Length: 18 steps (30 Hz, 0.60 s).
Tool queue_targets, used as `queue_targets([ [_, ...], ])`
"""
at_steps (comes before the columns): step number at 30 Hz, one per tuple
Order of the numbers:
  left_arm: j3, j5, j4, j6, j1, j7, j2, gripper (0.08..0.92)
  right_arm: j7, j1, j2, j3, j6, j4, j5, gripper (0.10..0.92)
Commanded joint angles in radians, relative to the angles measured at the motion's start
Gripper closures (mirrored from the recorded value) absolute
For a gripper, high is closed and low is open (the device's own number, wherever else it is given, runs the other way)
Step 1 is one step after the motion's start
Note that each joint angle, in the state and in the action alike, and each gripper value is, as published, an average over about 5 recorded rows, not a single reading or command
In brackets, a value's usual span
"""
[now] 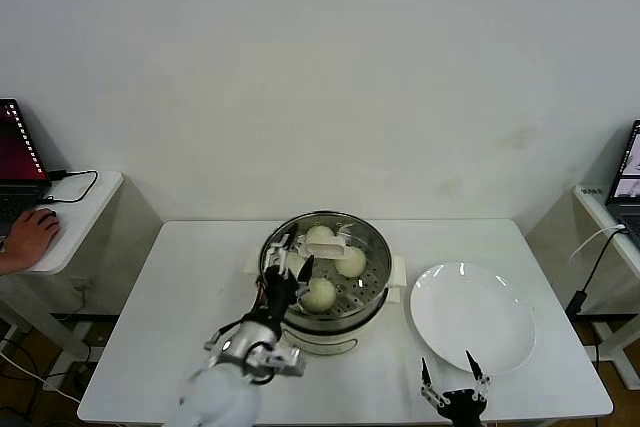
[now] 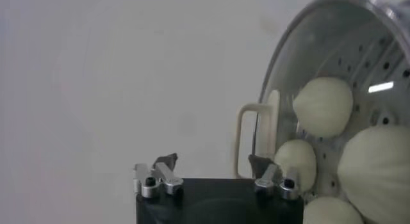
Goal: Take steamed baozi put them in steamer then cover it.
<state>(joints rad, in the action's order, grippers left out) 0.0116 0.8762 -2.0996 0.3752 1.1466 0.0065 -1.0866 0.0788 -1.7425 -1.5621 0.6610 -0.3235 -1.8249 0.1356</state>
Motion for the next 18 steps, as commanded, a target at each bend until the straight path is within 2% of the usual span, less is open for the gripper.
queue_targets([
  [1,-0.442,-0.911,-0.071,-0.592,0.485,-0.284,-0.008,0.178,-0.001,-0.009,0.012,-0.001,-0.013,-0.012,-0.021,0.203],
  [3,-0.507,-1.029,-0.024,-0.696,0.560,-0.276,-0.018,0.177,-0.001,-0.016,0.020,-0.003,-0.026,-0.017,-0.032,0.203],
  [9,-0.537,-1.163,0.046,-0.729,0.719,-0.287,-0.013,0.177,0.004,-0.043,0.054,-0.010,-0.063,-0.055,-0.096,0.203],
  [18,-0.503,-1.142,0.043,-0.770,0.799,-0.289,-0.059,0.177,0.006,-0.074,0.079,-0.020,-0.046,-0.082,-0.098,0.203],
])
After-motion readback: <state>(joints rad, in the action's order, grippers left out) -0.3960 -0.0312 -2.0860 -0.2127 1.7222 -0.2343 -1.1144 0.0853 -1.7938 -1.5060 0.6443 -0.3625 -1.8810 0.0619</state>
